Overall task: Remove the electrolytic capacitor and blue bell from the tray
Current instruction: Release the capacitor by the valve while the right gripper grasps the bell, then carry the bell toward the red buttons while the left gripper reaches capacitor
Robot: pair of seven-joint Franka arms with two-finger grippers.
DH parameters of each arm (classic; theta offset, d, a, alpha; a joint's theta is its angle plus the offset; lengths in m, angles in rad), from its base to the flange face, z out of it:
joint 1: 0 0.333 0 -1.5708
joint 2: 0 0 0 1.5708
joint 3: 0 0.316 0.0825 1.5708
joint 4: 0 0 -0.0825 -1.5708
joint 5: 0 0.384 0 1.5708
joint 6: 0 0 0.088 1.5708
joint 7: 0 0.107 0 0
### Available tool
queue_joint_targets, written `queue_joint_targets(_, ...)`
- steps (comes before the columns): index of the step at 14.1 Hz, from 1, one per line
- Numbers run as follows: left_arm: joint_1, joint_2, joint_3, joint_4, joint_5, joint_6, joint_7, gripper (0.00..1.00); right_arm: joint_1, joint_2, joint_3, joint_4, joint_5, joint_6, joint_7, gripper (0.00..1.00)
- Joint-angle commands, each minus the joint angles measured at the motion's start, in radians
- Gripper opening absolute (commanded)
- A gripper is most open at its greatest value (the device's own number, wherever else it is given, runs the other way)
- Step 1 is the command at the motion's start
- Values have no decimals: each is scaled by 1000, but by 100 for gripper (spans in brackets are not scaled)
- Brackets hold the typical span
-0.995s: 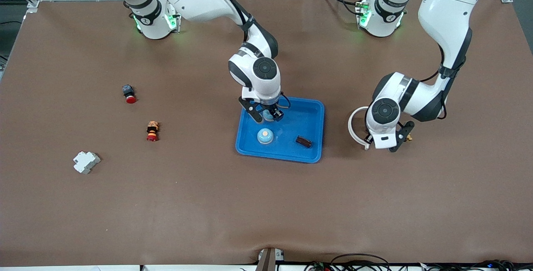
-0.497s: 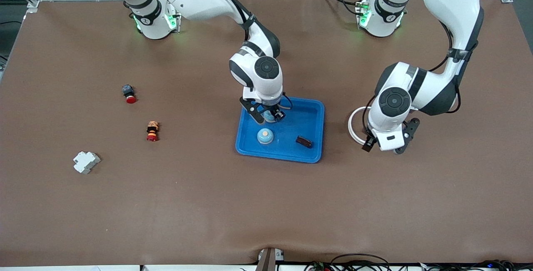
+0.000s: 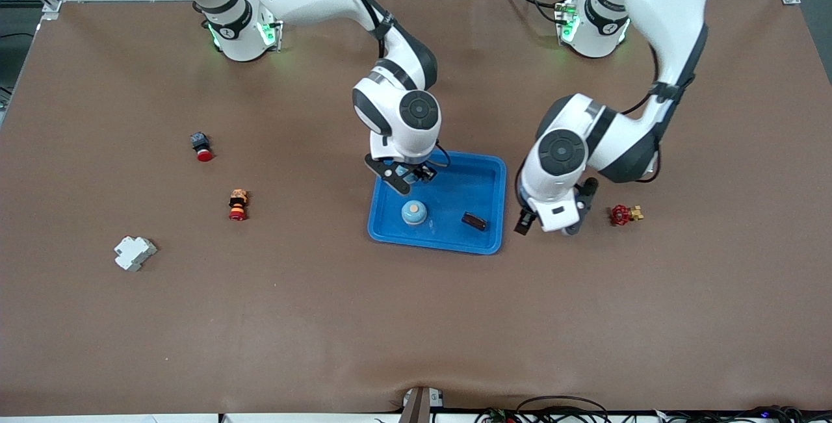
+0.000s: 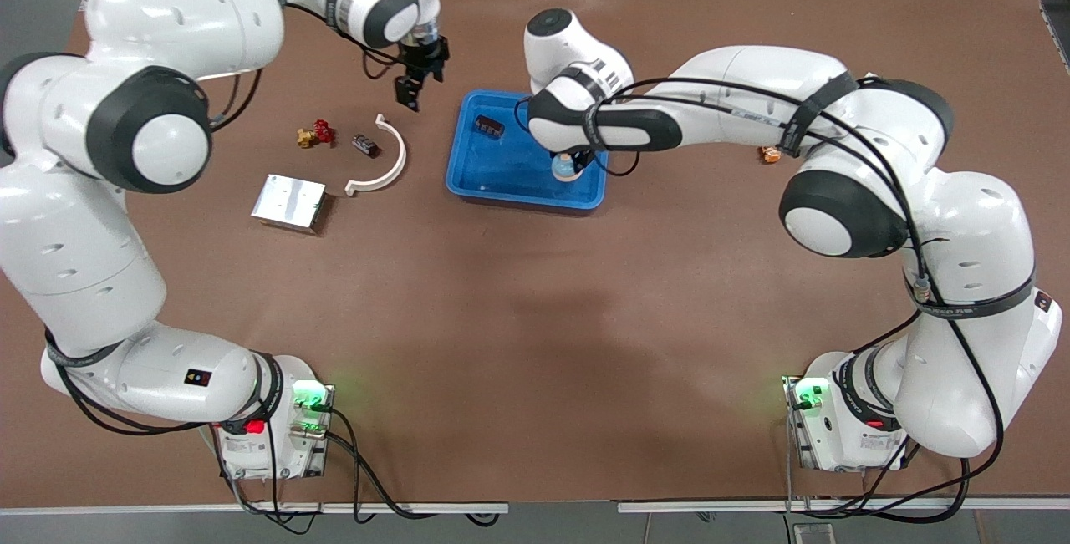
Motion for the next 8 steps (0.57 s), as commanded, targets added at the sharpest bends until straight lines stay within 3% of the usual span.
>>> queue_joint_targets(1,-26,80,-1,75,-14,64,-76,90,-77,-189,12,-191,-15,8,-177,0)
queue_joint_targets(5,-70,137,0,76,-14,195,-157,81,-200,-370,13,-365,-15,39,-463,0)
queue_joint_targets(8,-96,159,0,78,-12,220,-203,74,-300,-464,13,-445,-13,39,-655,0)
